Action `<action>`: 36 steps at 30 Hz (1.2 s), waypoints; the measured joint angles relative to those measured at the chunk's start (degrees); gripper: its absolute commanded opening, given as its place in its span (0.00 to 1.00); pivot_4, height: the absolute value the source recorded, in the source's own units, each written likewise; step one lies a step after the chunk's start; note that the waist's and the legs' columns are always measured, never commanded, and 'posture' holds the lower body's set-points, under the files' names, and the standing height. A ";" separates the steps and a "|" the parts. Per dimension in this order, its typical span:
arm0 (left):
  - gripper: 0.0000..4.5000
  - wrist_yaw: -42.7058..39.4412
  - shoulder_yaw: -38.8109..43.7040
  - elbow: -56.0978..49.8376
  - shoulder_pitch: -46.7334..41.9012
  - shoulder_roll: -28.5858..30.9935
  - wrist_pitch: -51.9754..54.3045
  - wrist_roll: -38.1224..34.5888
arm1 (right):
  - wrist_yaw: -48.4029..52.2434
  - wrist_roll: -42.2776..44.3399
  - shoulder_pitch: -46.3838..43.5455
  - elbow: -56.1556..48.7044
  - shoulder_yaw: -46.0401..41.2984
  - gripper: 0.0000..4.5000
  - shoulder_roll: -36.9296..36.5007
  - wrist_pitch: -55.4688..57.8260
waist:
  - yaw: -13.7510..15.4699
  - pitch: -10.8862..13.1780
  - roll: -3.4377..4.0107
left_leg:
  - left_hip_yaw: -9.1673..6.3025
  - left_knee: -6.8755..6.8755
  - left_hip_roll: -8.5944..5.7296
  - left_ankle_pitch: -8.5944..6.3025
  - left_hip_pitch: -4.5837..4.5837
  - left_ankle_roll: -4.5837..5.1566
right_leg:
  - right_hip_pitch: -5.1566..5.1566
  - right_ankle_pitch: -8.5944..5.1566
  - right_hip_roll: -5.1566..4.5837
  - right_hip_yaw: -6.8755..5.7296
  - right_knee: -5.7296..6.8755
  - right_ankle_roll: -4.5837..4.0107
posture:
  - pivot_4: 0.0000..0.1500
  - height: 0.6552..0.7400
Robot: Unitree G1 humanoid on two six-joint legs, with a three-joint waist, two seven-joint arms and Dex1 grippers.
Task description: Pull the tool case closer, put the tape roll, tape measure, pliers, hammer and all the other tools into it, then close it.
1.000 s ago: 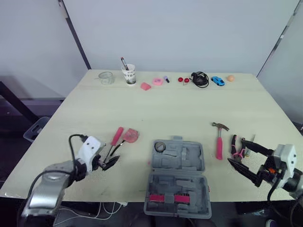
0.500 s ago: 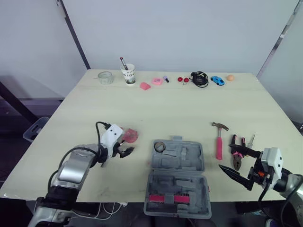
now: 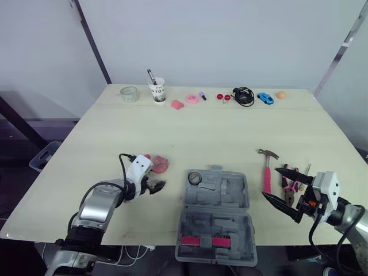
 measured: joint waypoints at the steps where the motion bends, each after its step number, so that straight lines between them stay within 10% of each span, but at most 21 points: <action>1: 0.98 0.16 0.28 0.01 0.00 -0.06 -0.50 -0.09 | -0.08 0.00 0.00 -0.07 0.00 1.00 0.00 0.15 | 0.00 0.00 0.00 | 0.00 0.00 0.00 0.00 0.00 0.00 | 0.00 0.00 0.00 0.00 0.00 0.00 | 1.00 1.00; 36: 0.98 1.81 1.67 6.39 -2.87 -2.44 -2.75 -0.41 | 0.09 -2.06 1.22 0.97 0.74 1.00 1.28 -2.28 | 0.07 0.00 0.00 | 0.03 0.01 -0.03 0.00 -0.02 0.00 | 0.01 0.01 0.00 -0.04 0.01 0.01 | 1.00 1.00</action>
